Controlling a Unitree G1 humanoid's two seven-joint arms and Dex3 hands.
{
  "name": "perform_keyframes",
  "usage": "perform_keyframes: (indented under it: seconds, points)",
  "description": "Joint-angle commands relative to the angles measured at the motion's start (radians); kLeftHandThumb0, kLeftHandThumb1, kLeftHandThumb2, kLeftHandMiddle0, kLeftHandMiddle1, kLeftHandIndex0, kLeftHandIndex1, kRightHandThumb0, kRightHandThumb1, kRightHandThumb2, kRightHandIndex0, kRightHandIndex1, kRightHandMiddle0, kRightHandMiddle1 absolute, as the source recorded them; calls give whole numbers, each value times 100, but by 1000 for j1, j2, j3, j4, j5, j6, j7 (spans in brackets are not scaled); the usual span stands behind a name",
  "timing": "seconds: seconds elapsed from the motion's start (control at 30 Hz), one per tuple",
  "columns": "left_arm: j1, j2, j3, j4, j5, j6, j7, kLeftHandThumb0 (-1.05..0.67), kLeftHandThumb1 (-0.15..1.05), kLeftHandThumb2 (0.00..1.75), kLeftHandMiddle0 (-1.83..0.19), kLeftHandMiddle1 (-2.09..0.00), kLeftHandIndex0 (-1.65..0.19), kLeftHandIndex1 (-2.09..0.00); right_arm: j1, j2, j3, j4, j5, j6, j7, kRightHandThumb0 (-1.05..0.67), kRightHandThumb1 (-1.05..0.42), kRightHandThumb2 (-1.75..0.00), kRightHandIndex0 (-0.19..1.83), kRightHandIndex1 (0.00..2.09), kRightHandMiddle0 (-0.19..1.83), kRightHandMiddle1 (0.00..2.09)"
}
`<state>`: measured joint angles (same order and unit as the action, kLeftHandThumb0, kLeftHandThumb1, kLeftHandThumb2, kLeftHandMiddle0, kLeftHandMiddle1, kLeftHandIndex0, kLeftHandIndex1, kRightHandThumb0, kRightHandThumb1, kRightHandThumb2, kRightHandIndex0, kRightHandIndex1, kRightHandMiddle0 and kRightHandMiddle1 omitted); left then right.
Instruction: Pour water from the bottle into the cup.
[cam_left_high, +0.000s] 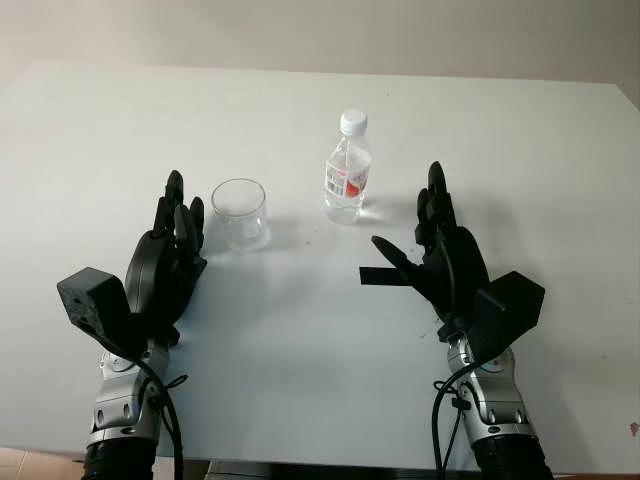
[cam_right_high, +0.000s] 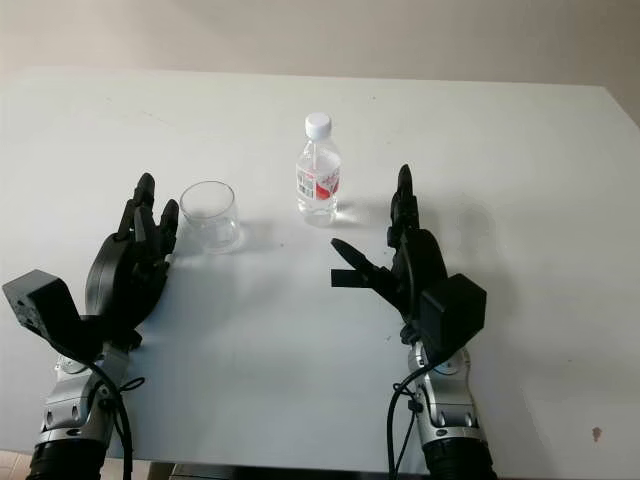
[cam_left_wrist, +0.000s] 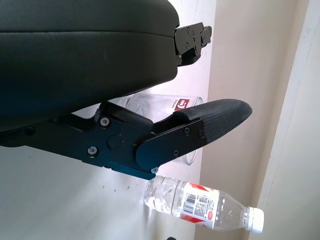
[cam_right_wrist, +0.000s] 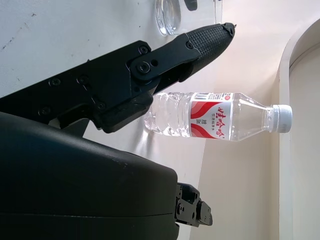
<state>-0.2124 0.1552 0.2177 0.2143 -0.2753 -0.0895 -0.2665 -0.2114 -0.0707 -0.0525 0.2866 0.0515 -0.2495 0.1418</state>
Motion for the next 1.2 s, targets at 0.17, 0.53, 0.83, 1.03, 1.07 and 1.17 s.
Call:
perform_keyframes:
  seconds: [0.17, 0.53, 0.83, 1.03, 1.07, 1.17]
  points:
    - [15, -1, -5, -1, 5, 10, 6, -80, 105, 77, 10, -6, 18, -6, 6, 1, 1, 14, 6, -7, 2, -88, -92, -5, -19, 0, -19, 0]
    - [-5, 2, -5, 31, 7, -7, -7, -80, 105, 77, 11, -5, 19, -5, -146, -35, -2, 123, -11, -30, 24, -89, -91, -5, -19, 0, -19, 0]
    - [-12, 6, -5, 28, 12, -9, -7, -80, 105, 78, 10, -6, 18, -5, -436, -99, 47, 384, -134, -66, 2, -97, -93, -6, -19, 0, -19, 0]
    - [-14, 7, -1, 23, 10, -2, -2, -80, 105, 78, 9, -6, 17, -6, -566, -89, 67, 590, -155, -78, 12, -97, -93, -6, -19, 0, -19, 0]
    - [-14, 6, -1, 20, 10, 1, 0, -80, 105, 78, 9, -6, 17, -6, -581, -89, 69, 617, -157, -80, 13, -96, -93, -6, -19, 0, -19, 0]
    - [-15, 4, -1, 13, 9, 6, 8, -80, 105, 78, 8, -6, 16, -6, -612, -83, 71, 685, -156, -89, 15, -95, -92, -5, -19, 0, -19, 0]
